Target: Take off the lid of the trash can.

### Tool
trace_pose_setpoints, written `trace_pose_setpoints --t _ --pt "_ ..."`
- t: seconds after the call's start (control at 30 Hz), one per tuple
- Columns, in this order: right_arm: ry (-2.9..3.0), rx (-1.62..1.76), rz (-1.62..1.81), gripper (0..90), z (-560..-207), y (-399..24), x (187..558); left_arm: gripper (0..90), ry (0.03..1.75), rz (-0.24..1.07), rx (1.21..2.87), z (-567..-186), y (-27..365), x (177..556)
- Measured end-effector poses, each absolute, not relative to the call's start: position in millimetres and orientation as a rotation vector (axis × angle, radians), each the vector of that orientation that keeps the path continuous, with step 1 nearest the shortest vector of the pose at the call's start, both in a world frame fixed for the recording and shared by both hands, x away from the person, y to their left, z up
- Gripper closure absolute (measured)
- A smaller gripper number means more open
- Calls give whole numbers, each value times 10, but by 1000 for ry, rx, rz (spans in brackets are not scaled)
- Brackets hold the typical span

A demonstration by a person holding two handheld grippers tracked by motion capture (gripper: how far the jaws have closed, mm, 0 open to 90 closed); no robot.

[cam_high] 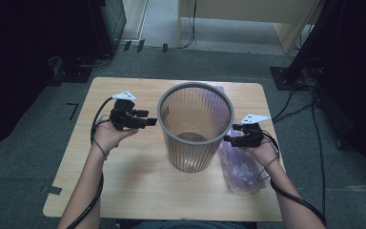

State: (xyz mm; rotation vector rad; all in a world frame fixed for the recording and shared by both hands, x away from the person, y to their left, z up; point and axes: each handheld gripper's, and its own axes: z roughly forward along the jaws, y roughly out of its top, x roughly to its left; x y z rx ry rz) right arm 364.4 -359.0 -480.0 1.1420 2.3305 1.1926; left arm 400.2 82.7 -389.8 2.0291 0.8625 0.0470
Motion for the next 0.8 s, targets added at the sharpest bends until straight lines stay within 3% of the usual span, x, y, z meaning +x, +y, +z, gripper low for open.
trace_pose_setpoints --t 0.47,0.8 --pt "2331 1100 1170 273 -4975 -3616 3710 387 897 74 2030 -3739 842 4059" --pt "2340 1140 1120 268 -5151 -3755 3883 372 877 19 2022 -3450 864 4192"
